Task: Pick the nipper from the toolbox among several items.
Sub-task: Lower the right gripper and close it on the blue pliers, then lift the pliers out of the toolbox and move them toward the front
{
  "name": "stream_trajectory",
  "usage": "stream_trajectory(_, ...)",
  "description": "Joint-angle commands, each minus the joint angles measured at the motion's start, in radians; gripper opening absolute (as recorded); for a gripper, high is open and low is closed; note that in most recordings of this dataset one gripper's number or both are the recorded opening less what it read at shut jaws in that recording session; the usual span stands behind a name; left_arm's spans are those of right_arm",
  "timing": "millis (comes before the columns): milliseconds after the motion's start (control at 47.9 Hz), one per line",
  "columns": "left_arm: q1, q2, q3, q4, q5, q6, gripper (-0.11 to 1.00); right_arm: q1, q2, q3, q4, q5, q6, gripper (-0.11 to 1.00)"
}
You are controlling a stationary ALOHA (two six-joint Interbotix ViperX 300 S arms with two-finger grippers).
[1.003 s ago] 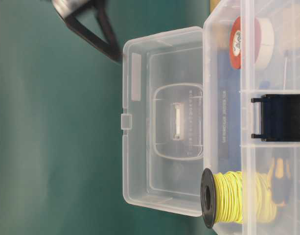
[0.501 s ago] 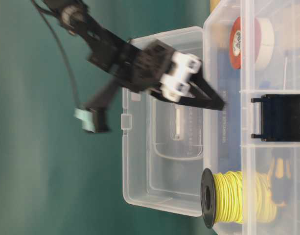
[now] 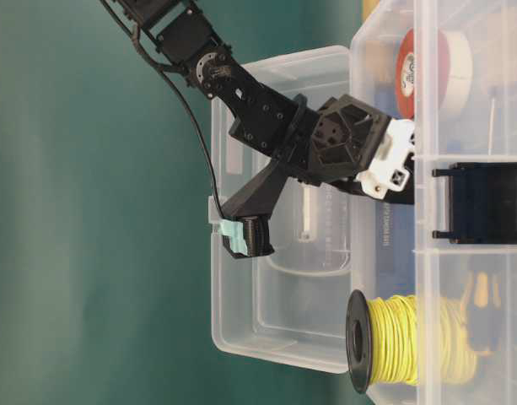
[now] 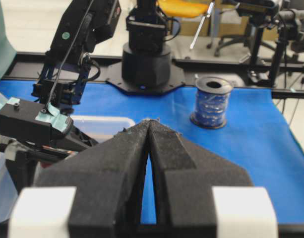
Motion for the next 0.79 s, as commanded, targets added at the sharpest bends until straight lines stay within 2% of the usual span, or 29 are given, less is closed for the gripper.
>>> stream_trajectory(0, 0.002, 0.006, -0.008, 0.0, -0.003, 0.002, 0.0, -0.002, 0.0, -0.008, 0.005, -0.005, 0.0, 0.44)
stream_trajectory(84, 0.002, 0.006, -0.009, 0.0, -0.003, 0.002, 0.0, -0.002, 0.0, -0.008, 0.005, -0.003, -0.002, 0.19)
stream_trajectory(125, 0.002, 0.006, -0.008, 0.0, -0.003, 0.002, 0.0, -0.002, -0.002, -0.008, 0.005, -0.003, -0.002, 0.13)
stream_trajectory(397, 0.002, 0.0, -0.009, 0.0, 0.005, 0.002, 0.0, -0.008, -0.095, 0.002, 0.003, -0.006, 0.002, 0.13)
stream_trajectory(773, 0.002, -0.003, -0.008, -0.002, 0.014, 0.0, 0.0, -0.002, -0.391, 0.051, 0.005, 0.026, 0.017, 0.13)
